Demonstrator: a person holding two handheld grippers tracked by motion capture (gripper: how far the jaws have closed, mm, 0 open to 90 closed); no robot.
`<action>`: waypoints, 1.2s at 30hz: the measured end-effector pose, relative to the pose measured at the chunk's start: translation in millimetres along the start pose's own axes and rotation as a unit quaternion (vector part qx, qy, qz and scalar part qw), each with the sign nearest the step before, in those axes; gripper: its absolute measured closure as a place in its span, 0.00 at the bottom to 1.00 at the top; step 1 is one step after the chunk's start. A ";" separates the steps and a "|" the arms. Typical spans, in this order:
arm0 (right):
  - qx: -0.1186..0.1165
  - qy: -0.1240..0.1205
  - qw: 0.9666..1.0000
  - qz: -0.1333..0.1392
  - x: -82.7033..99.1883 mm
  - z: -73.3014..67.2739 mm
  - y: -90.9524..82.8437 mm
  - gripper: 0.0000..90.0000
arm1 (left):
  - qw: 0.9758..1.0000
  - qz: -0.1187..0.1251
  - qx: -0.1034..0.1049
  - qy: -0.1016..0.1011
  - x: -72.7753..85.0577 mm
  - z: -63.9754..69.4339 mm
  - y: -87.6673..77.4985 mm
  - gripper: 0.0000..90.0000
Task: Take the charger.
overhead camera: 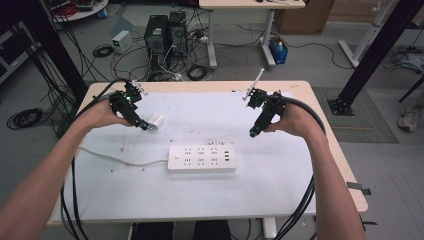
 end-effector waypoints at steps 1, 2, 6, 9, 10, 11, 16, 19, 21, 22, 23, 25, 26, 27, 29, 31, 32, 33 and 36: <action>0.000 0.000 1.000 0.000 0.0 0.0 0.0 0.12 | 1.000 0.004 -0.002 -0.015 -0.2 -2.0 3.9 0.12; 0.002 0.007 1.000 0.002 -0.1 0.5 0.3 0.12 | 1.000 0.006 -0.003 -0.028 -0.2 -3.5 7.9 0.12; 0.006 0.013 1.000 0.004 -0.5 1.4 1.0 0.12 | 0.997 0.012 -0.019 -0.069 -1.3 -9.1 25.4 0.12; 0.008 0.017 1.000 0.007 -0.6 1.4 1.0 0.12 | 0.994 0.025 -0.027 -0.106 -3.0 -13.7 37.5 0.12; 0.010 0.017 1.000 0.007 -0.6 1.8 0.9 0.12 | 0.992 0.031 -0.028 -0.121 -3.7 -14.9 42.3 0.12; 0.012 0.022 1.000 0.010 -0.9 2.4 1.2 0.12 | 0.991 0.034 -0.030 -0.129 -3.8 -15.8 45.1 0.12; 0.015 0.037 0.999 0.020 0.5 4.7 0.2 0.12 | 0.983 0.054 -0.050 -0.166 -5.3 -21.8 60.5 0.12; 0.015 0.038 0.999 0.022 1.4 4.5 0.2 0.12 | 0.979 0.066 -0.060 -0.186 -6.2 -23.5 67.0 0.12; 0.015 0.037 0.999 0.020 2.7 3.8 0.5 0.12 | 0.977 0.073 -0.068 -0.190 -7.3 -24.1 70.7 0.12; 0.016 0.037 0.999 0.021 3.2 3.3 0.8 0.12 | 0.976 0.075 -0.069 -0.194 -7.9 -24.0 72.1 0.12; 0.017 0.037 0.999 0.023 3.5 3.4 1.0 0.12 | 0.975 0.079 -0.069 -0.196 -9.0 -23.7 74.0 0.12; 0.018 0.039 0.999 0.023 4.4 3.2 1.2 0.12 | 0.974 0.080 -0.071 -0.200 -10.3 -23.0 77.0 0.12; 0.019 0.041 0.999 0.024 4.5 3.2 1.3 0.12 | 0.974 0.079 -0.071 -0.200 -10.6 -22.7 78.2 0.12; 0.019 0.040 0.999 0.025 4.9 3.1 1.1 0.12 | 0.974 0.077 -0.076 -0.201 -10.6 -23.0 80.4 0.12; 0.020 0.039 0.999 0.024 5.3 3.1 1.0 0.12 | 0.973 0.073 -0.077 -0.203 -10.5 -22.5 84.0 0.12; 0.022 0.040 0.999 0.026 5.3 3.0 0.8 0.12 | 0.973 0.073 -0.082 -0.205 -10.3 -23.2 87.5 0.12; 0.022 0.041 0.999 0.027 5.5 3.0 0.5 0.12 | 0.972 0.074 -0.083 -0.206 -9.9 -23.6 88.8 0.12; 0.022 0.042 0.998 0.029 5.7 3.4 0.5 0.12 | 0.971 0.077 -0.084 -0.210 -9.9 -23.5 89.7 0.13; 0.024 0.045 0.998 0.027 7.4 3.8 0.5 0.12 | 0.971 0.075 -0.085 -0.212 -9.3 -23.3 92.6 0.14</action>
Point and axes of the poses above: each handheld gripper's, and its own axes: y roughly forward along the jaws, x roughly out of its underside, z roughly to its right, the point moved 8 cm from there along y, roughly forward along the jaws, and after that the axes turned 1 degree about y, right-handed, at the moved point
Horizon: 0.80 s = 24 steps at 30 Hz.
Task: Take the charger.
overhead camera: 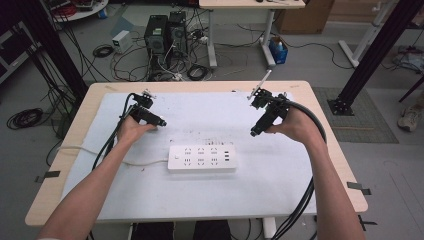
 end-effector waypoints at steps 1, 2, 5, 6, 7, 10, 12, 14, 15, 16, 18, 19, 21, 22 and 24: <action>0.001 0.002 1.000 0.000 0.5 0.1 0.3 0.12 | 1.000 0.000 0.000 0.000 0.3 0.0 0.9 0.15; 0.000 0.001 1.000 0.002 0.8 0.4 0.6 0.12 | 1.000 0.001 0.001 -0.001 0.5 -0.3 1.6 0.18; 0.001 0.004 1.000 0.003 1.5 -0.5 0.8 0.12 | 1.000 0.004 0.002 -0.009 0.4 -1.1 2.8 0.19; 0.000 0.002 1.000 0.003 1.7 -0.7 0.9 0.12 | 1.000 0.005 0.007 -0.008 0.3 -0.6 3.1 0.22; 0.001 0.001 1.000 0.002 2.1 -0.5 1.1 0.12 | 1.000 0.005 0.007 -0.010 0.2 -0.4 3.5 0.23; 0.002 0.005 1.000 0.001 2.7 0.2 1.2 0.12 | 1.000 0.003 0.013 -0.010 0.7 1.1 4.5 0.27; 0.002 0.005 1.000 0.002 2.8 0.5 0.8 0.12 | 1.000 0.002 0.012 -0.011 1.2 1.1 5.8 0.28; 0.001 0.003 1.000 0.003 2.9 0.4 0.3 0.12 | 1.000 0.000 0.011 -0.010 1.9 0.8 6.0 0.32; 0.002 0.004 1.000 0.003 3.1 0.3 0.1 0.12 | 1.000 0.000 0.010 -0.010 2.0 0.7 6.2 0.33; 0.002 0.005 1.000 0.003 3.1 0.4 0.1 0.12 | 1.000 -0.001 0.007 -0.009 2.1 0.4 6.2 0.33; 0.003 0.004 1.000 0.004 3.6 1.2 0.0 0.12 | 1.000 0.000 0.006 -0.010 1.9 0.0 5.8 0.35; 0.002 0.005 1.000 0.003 3.8 1.3 -0.1 0.12 | 1.000 0.000 0.004 -0.009 1.9 -0.5 5.8 0.35; 0.004 0.007 1.000 0.003 4.0 1.6 -0.4 0.12 | 1.000 -0.002 0.003 -0.011 2.4 -1.3 6.0 0.38; 0.004 0.007 1.000 0.003 3.8 1.4 -0.4 0.12 | 1.000 -0.003 0.002 -0.011 2.5 -1.9 6.0 0.38; 0.004 0.009 1.000 0.005 3.4 0.9 -0.5 0.12 | 1.000 -0.005 0.001 -0.009 2.9 -1.5 6.5 0.38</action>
Point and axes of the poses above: each handheld gripper's, and its own axes: y roughly forward along the jaws, x roughly out of its underside, z roughly to its right, the point moved 8 cm from there along y, roughly forward along the jaws, and after that the axes turned 1 degree about y, right-handed, at the moved point
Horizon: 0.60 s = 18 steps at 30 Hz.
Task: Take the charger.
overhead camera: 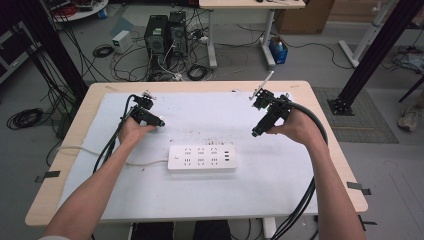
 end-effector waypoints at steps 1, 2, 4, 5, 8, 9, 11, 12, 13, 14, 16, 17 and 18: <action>0.000 -0.002 1.000 0.001 -0.4 0.3 -0.2 0.12 | 1.000 0.000 -0.005 0.002 0.1 -0.1 0.2 0.41; 0.000 -0.002 1.000 0.001 -0.4 0.3 -0.2 0.12 | 1.000 -0.001 -0.009 0.006 0.2 -0.2 0.2 0.41; 0.000 -0.002 1.000 0.000 -0.4 0.6 -0.3 0.12 | 1.000 0.000 -0.010 0.007 0.1 0.4 0.5 0.44; 0.000 -0.001 1.000 0.000 -0.3 0.8 -0.2 0.12 | 1.000 0.001 -0.010 0.007 0.0 0.5 0.4 0.45; 0.001 0.001 1.000 0.000 -0.2 1.3 0.1 0.12 | 1.000 0.000 -0.011 0.007 0.1 0.6 0.7 0.45; 0.001 0.000 1.000 0.000 -0.1 1.4 0.1 0.12 | 1.000 0.000 -0.011 0.006 0.2 0.6 0.9 0.45; 0.000 0.001 1.000 0.000 0.2 1.2 -0.8 0.12 | 1.000 -0.002 -0.011 0.005 0.7 0.5 1.5 0.46; 0.000 0.001 1.000 0.000 0.2 1.2 -0.8 0.12 | 1.000 -0.003 -0.010 0.005 0.8 0.4 1.7 0.46; -0.001 0.000 1.000 0.000 0.3 0.9 -0.9 0.12 | 1.000 -0.002 -0.010 0.005 0.7 0.6 2.0 0.46; -0.001 0.000 1.000 0.000 0.3 0.8 -1.0 0.12 | 1.000 -0.002 -0.010 0.005 0.7 0.9 2.2 0.46; 0.000 0.001 1.000 0.001 0.2 0.7 -1.3 0.12 | 1.000 -0.004 -0.011 0.008 1.1 1.1 2.2 0.47; -0.001 0.002 1.000 0.001 0.4 0.6 -1.4 0.12 | 1.000 -0.004 -0.010 0.008 1.1 0.9 2.1 0.47; 0.000 0.002 1.000 0.002 0.4 0.6 -1.4 0.12 | 1.000 -0.005 -0.009 0.009 1.1 0.9 1.9 0.47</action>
Point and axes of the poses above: each handheld gripper's, and its own axes: y roughly forward along the jaws, x roughly out of its underside, z roughly to its right, the point moved 8 cm from there along y, roughly forward along the jaws, and after that the axes turned 1 degree about y, right-handed, at the moved point
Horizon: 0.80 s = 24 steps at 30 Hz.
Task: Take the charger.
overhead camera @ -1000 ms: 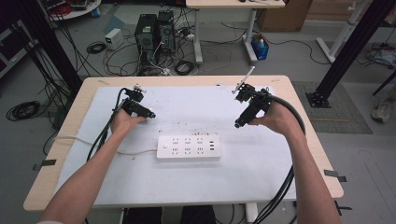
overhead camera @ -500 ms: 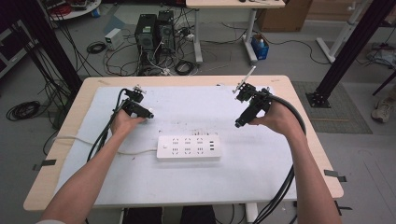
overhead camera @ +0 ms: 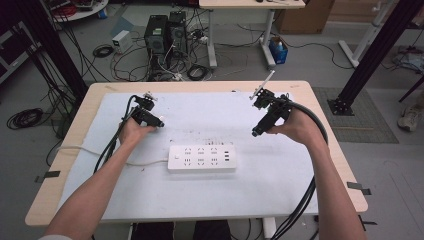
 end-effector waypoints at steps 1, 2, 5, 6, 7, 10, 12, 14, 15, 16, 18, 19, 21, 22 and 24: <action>0.000 0.001 1.000 0.000 0.0 -0.2 -0.2 0.12 | 1.000 0.001 -0.002 0.002 0.1 -0.1 -0.1 0.47; 0.000 0.002 1.000 0.000 0.2 -0.4 -0.6 0.12 | 1.000 0.002 -0.006 0.006 -0.1 -0.5 -0.2 0.47; -0.001 0.001 1.000 0.003 0.7 -0.2 -1.6 0.12 | 1.000 0.007 -0.007 0.011 -0.6 -0.9 -3.3 0.47; -0.001 0.002 1.000 0.003 0.9 -0.5 -2.1 0.12 | 1.000 0.012 -0.007 0.011 -1.4 -1.1 -4.9 0.47; 0.000 0.003 1.000 0.004 0.9 -0.5 -2.5 0.12 | 1.000 0.013 -0.008 0.014 -1.9 -1.5 -7.2 0.47; 0.003 0.007 1.000 0.003 0.8 0.1 -4.9 0.12 | 0.999 0.023 -0.007 0.021 -4.3 -2.6 -15.2 0.47; 0.003 0.009 1.000 0.008 -0.3 1.2 -6.4 0.12 | 0.999 0.029 -0.007 0.026 -5.2 -3.4 -20.6 0.47; 0.001 0.015 1.000 0.012 -1.9 1.0 -8.6 0.12 | 0.999 0.037 -0.008 0.029 -6.4 -4.2 -26.1 0.47; 0.000 0.014 1.000 0.013 -2.6 0.4 -9.6 0.12 | 0.999 0.041 -0.007 0.030 -7.0 -4.0 -28.9 0.47; 0.000 0.013 1.000 0.013 -3.3 -0.4 -10.4 0.12 | 0.998 0.044 -0.006 0.033 -7.7 -3.7 -31.8 0.47; 0.001 0.010 1.000 0.015 -4.9 -1.7 -11.6 0.12 | 0.998 0.050 -0.007 0.041 -9.2 -2.2 -37.9 0.47; 0.001 0.009 1.000 0.016 -5.5 -2.1 -12.1 0.12 | 0.997 0.055 -0.005 0.046 -10.1 -1.1 -41.2 0.47; 0.002 0.010 1.000 0.017 -6.5 -2.9 -12.5 0.12 | 0.997 0.063 -0.002 0.054 -11.1 1.6 -48.6 0.47; 0.002 0.010 1.000 0.015 -6.5 -3.9 -12.7 0.12 | 0.996 0.067 0.001 0.060 -11.6 3.0 -52.3 0.47; 0.003 0.009 1.000 0.017 -7.6 -5.2 -13.0 0.12 | 0.995 0.072 0.008 0.069 -12.4 5.4 -59.3 0.47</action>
Point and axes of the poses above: each handheld gripper's, and its own axes: y roughly forward along the jaws, x roughly out of its underside, z roughly to its right, the point moved 8 cm from there along y, roughly forward along the jaws, and after that the axes turned 1 degree about y, right-handed, at the moved point
